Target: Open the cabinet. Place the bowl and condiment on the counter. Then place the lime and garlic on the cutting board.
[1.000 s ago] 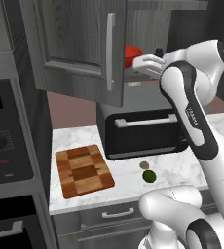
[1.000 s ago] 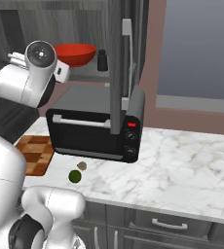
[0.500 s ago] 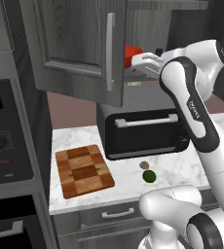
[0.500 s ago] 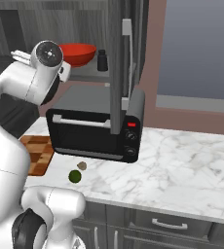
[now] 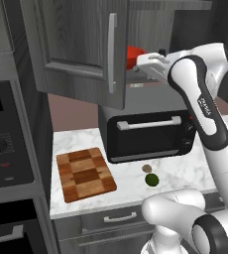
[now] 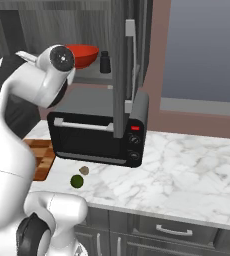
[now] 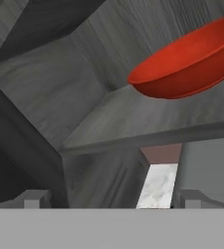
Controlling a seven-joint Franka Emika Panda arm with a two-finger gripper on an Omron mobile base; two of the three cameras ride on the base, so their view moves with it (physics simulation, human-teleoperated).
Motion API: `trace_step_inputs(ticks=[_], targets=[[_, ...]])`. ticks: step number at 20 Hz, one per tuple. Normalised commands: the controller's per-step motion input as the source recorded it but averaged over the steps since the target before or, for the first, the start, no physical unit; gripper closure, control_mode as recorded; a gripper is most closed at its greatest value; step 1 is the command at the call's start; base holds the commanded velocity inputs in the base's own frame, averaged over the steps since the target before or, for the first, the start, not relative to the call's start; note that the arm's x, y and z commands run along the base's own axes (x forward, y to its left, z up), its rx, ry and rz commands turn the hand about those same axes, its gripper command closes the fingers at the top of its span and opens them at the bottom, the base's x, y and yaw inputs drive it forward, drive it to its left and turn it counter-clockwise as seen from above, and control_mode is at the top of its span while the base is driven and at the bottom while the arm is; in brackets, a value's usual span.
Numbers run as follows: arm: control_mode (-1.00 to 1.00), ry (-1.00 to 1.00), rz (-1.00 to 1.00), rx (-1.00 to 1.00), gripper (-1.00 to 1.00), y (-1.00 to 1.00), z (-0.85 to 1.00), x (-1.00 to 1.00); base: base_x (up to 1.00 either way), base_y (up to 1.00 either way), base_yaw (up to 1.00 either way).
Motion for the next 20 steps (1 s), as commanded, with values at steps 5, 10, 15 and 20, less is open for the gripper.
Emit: trace_step_inputs(ticks=[5, 10, 15, 20], targets=[[-1.00, 0.00, 0.07, 0.04, -1.00, 0.00, 0.00, 0.02, 0.00, 0.00, 0.00], [-1.00, 0.00, 0.06, 0.02, -1.00, 0.04, -0.01, 0.05, 0.00, 0.00, 0.00], [-1.00, 0.00, 0.06, 0.00, -1.00, 0.12, -0.05, 0.12, 0.00, 0.00, 0.00], [-1.00, 0.04, 0.09, 0.02, -1.00, 0.10, -0.07, 0.15, 0.00, 0.00, 0.00]])
